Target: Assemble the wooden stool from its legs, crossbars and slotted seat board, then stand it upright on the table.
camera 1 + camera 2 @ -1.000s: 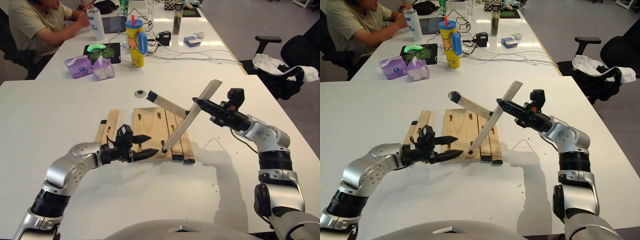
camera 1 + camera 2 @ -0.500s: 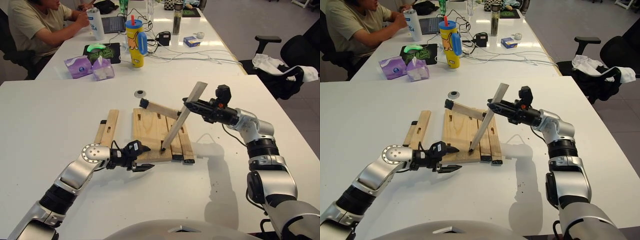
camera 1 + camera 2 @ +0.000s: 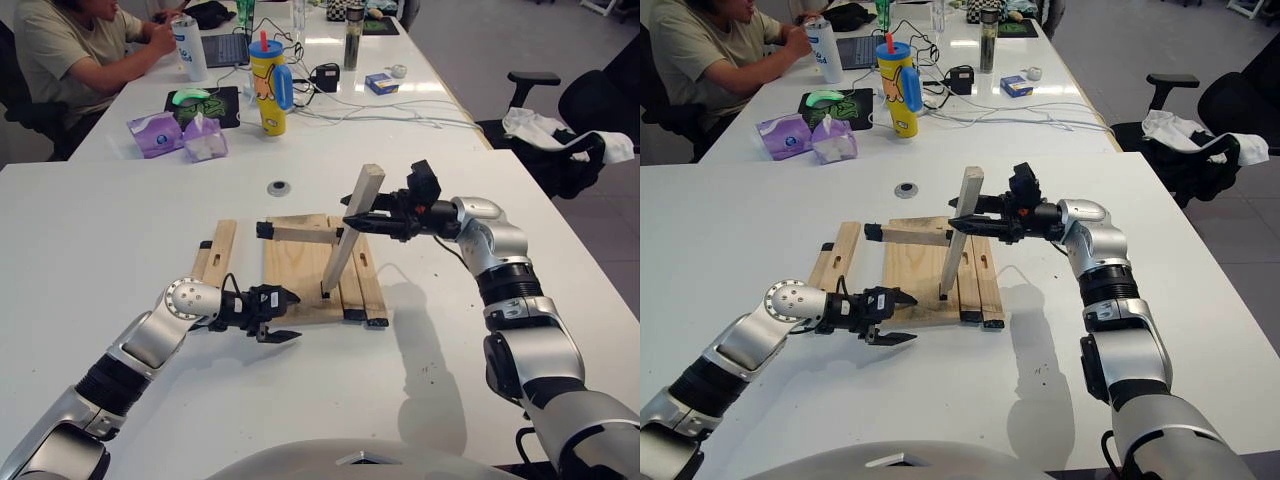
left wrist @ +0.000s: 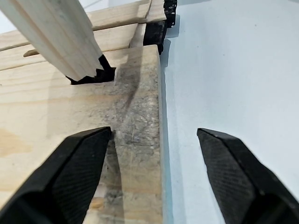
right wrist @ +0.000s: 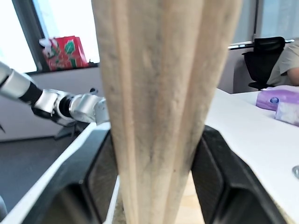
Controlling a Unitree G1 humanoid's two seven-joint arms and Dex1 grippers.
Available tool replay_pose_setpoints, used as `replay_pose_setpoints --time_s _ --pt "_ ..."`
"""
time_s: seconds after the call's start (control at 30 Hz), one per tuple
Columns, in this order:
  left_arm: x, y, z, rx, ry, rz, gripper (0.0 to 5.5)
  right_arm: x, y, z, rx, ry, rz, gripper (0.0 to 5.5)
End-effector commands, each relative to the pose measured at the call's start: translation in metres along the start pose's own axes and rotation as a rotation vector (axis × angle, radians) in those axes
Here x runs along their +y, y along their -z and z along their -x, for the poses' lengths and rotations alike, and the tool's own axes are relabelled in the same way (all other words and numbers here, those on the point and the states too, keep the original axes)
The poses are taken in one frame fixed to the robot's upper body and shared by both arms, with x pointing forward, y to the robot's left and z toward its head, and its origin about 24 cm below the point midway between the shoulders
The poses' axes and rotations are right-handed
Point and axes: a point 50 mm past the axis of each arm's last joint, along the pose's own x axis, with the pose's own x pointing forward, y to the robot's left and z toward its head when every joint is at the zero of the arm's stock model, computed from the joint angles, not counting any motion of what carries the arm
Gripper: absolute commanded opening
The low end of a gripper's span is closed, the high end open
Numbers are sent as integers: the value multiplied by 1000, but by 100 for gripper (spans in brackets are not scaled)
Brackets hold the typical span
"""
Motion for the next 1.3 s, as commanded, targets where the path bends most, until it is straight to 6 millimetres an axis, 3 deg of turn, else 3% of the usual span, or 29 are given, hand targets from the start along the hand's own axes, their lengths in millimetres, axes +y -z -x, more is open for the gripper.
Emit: replay_pose_setpoints --time_s 0.03,0.2,0.4,0.43,0.57,0.77,0.9,1.0,1.07,1.17,1.3 --pt "-44 55 -12 216 145 198 341 13 27 6 236 30 85 205" --pt "-43 53 -17 186 99 227 341 24 45 13 287 50 85 205" --pt "-41 55 -23 165 22 284 341 25 45 2 250 107 146 205" --pt "-42 56 -24 170 17 283 341 26 45 -1 251 95 144 241" --pt "-42 60 -26 187 4 287 341 26 45 -5 281 97 138 304" --pt "-40 70 -21 227 -42 316 341 27 29 16 365 200 148 386" --pt "-44 79 -16 262 -66 336 341 37 36 50 580 280 149 386" --pt "-46 84 -12 274 -80 355 341 43 37 76 639 387 112 386" --pt "-48 87 -7 278 -96 368 341 47 37 75 523 498 39 386" --pt "-49 90 -1 285 -107 375 341 63 48 52 379 655 -196 386" --pt "-51 91 4 289 -97 374 341 75 49 30 116 821 -354 386"
